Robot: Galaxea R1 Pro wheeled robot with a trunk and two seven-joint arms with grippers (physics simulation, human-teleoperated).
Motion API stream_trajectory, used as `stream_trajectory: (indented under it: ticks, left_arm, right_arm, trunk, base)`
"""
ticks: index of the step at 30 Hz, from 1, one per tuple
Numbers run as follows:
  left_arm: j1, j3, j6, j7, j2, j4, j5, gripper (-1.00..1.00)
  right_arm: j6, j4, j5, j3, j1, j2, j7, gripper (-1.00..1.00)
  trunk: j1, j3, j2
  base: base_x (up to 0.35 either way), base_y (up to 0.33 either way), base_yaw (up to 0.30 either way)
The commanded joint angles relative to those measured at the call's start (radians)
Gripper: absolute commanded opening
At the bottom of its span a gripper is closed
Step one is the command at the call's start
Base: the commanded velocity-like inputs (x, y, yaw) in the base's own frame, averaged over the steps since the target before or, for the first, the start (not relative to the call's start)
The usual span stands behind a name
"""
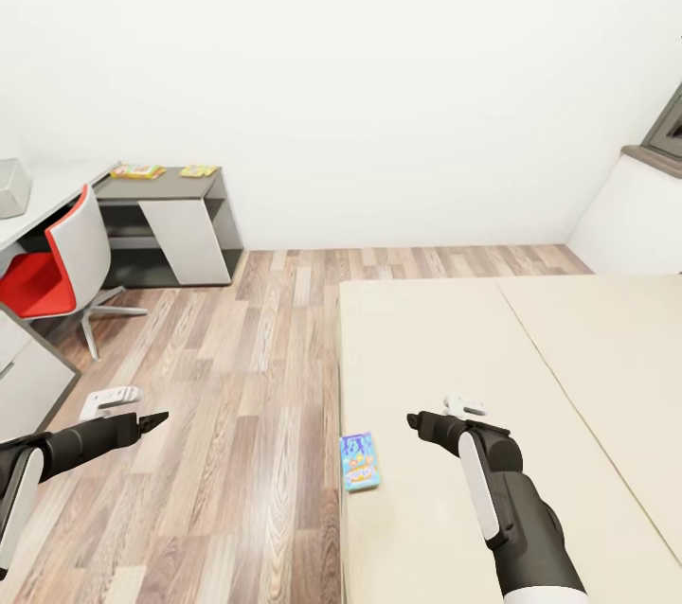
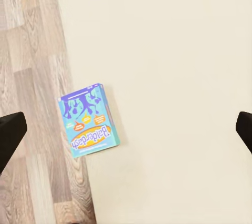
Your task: Put all the toys in the child's room - the three board games (two on the bed and one on the table), the two jigsaw puzzles on the table, and the tennis ball on the table - inside the toy box on the table in the child's room.
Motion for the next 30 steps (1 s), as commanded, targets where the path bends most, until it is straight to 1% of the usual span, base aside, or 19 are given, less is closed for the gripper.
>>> stream_trajectory:
  ticks: [1,24,30]
  left_arm:
    - [-0.001,0.001,0.008,-0.002,0.0,-0.001,0.003,1.0]
    - [-0.001,0.0,0.008,-0.002,0.0,-0.001,0.003,1.0]
    - [-0.001,0.001,0.008,-0.003,0.0,-0.001,0.003,1.0]
  right_arm:
    - [0.003,-0.001,-0.01,-0.001,-0.001,0.001,-0.008,1.0]
    - [0.002,-0.001,-0.011,-0.001,-0.001,0.001,-0.008,1.0]
    - [0.002,-0.001,-0.013,-0.001,-0.001,0.001,-0.008,1.0]
  trunk:
    - [0.001,0.0,-0.002]
    - [0.001,0.038,-0.002]
    - [0.001,0.043,-0.002]
  base:
    - [0.0,0.0,0.0]
    - [0.0,0.0,0.005]
    - [0.0,0.0,0.031]
